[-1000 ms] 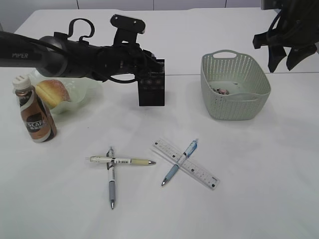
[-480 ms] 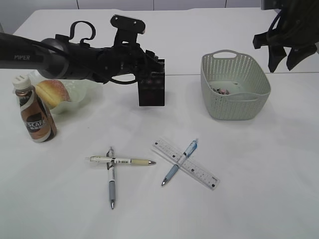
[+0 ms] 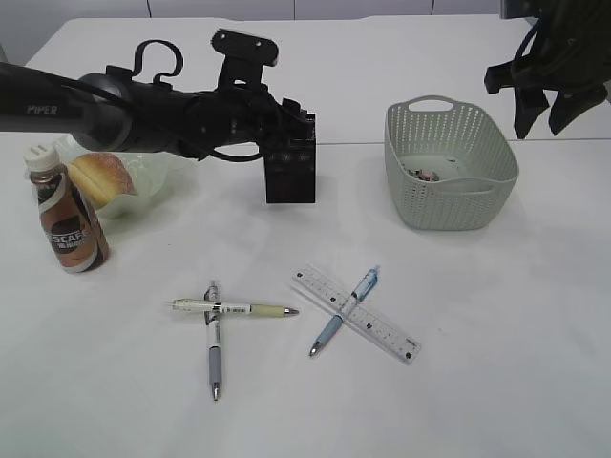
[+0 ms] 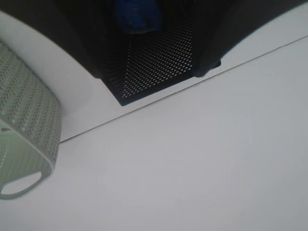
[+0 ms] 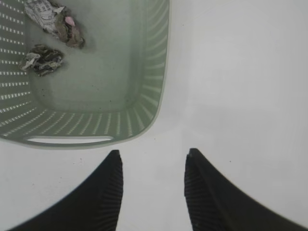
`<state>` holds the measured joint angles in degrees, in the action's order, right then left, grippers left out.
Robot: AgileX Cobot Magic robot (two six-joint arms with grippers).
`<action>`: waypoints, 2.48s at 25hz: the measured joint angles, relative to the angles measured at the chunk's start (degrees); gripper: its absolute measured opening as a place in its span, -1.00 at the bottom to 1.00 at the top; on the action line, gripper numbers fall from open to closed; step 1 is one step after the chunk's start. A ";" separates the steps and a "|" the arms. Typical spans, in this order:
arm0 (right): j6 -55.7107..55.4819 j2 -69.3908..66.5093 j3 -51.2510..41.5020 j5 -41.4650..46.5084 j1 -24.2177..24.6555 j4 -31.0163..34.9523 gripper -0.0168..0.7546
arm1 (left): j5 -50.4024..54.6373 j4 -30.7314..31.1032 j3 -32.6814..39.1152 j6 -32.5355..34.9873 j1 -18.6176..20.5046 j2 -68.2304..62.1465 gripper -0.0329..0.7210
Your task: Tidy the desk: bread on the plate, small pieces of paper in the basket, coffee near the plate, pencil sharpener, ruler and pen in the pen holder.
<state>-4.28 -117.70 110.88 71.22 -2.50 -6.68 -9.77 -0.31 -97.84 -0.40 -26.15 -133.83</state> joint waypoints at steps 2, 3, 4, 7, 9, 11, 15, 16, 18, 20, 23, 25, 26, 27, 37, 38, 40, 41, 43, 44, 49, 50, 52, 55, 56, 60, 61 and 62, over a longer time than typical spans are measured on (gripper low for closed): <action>0.00 0.00 0.00 0.00 0.00 0.00 -0.15 | 1.20 0.00 0.00 0.00 0.00 0.00 0.20; 0.00 0.00 0.00 0.00 0.00 0.00 -0.15 | 2.22 0.00 0.00 0.00 0.00 0.11 0.20; 0.00 0.00 0.00 0.00 0.00 0.00 -0.15 | 3.39 0.00 0.00 0.00 0.00 0.50 0.20; 0.00 0.00 0.00 0.00 0.00 0.00 -0.15 | 6.22 0.00 0.00 0.00 0.00 1.62 0.20; 0.00 0.00 0.00 0.00 0.00 0.00 -0.10 | 7.11 0.00 0.00 0.00 0.00 2.39 0.18; 0.00 0.00 0.00 0.00 0.00 0.00 -0.12 | 7.87 0.00 0.00 0.00 0.00 3.06 0.17; 0.00 0.00 0.00 0.00 0.00 0.00 -0.13 | 12.16 0.00 0.00 0.00 0.00 5.62 0.16; 0.00 0.00 0.00 0.00 0.00 0.00 -0.13 | 13.74 0.00 0.00 0.00 0.00 6.45 0.16; 0.00 0.00 0.00 0.00 0.00 0.00 -0.13 | 17.26 0.31 0.00 0.00 0.00 8.61 0.16; 0.00 0.00 0.00 0.00 0.00 0.00 -0.13 | 21.96 0.31 0.00 0.00 0.00 10.70 0.16; 0.00 0.00 0.00 0.00 0.00 0.35 -0.13 | 30.52 0.31 0.00 0.00 0.00 14.17 0.15; 0.00 0.00 0.00 0.00 0.00 1.44 -0.13 | 36.18 0.31 0.00 0.00 0.00 16.41 0.12; 0.00 0.00 0.00 0.00 0.00 2.40 -0.13 | 38.96 0.77 0.00 0.00 0.00 17.59 0.11; 0.00 0.00 0.00 0.00 0.00 3.50 -0.13 | 41.41 1.23 0.00 0.00 0.00 18.55 0.09; 8.05 1.04 -1.24 -0.09 -1.24 14.33 -0.13 | 50.78 5.29 0.00 0.00 0.00 29.37 0.05; 9.09 1.54 -2.37 -0.09 -2.12 14.46 -0.13 | 50.89 5.65 0.00 0.00 0.00 30.06 0.05; 11.76 2.85 -5.15 -0.09 -4.12 14.79 -0.13 | 51.38 5.92 0.00 0.00 0.00 31.35 0.05; 13.01 3.39 -6.87 -0.09 -5.33 14.83 -0.13 | 52.00 6.02 0.00 0.00 0.00 31.95 0.05; 14.53 4.04 -10.04 -0.09 -7.49 15.07 -0.13 | 53.28 6.14 0.00 0.00 0.00 32.69 0.05; 15.25 4.16 -11.65 -0.09 -8.60 15.20 -0.13 | 54.28 6.26 0.00 0.00 0.00 32.98 0.05; 21.01 4.27 -18.98 -2.60 -14.15 15.29 -0.13 | 60.15 6.85 0.00 0.00 0.00 33.84 0.04; 22.81 4.27 -20.78 -4.27 -15.14 15.42 -0.13 | 61.29 7.13 0.00 0.00 0.00 33.99 0.04; 25.98 4.27 -24.53 -7.95 -17.25 16.00 -0.13 | 63.00 8.08 0.00 0.00 0.00 34.36 0.04; 28.84 4.27 -28.99 -13.82 -18.86 17.71 -0.13 | 64.93 9.59 0.00 0.00 0.00 34.97 0.04; 29.53 4.27 -29.79 -15.20 -19.02 18.83 -0.13 | 65.45 10.02 0.00 0.00 0.00 35.12 0.04; 31.51 4.27 -30.47 -18.60 -19.24 23.88 -0.13 | 67.14 11.53 0.00 0.00 0.00 35.29 0.04; 31.71 4.27 -30.47 -19.06 -19.24 24.64 -0.13 | 67.27 11.79 0.00 0.00 0.00 35.29 0.04; 31.74 4.27 -30.47 -19.46 -19.24 25.05 -0.13 | 67.40 11.91 0.00 0.00 0.00 35.29 0.04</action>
<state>27.46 -113.43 80.42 51.76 -21.74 18.37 57.63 11.60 -97.84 -0.40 -26.15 -98.54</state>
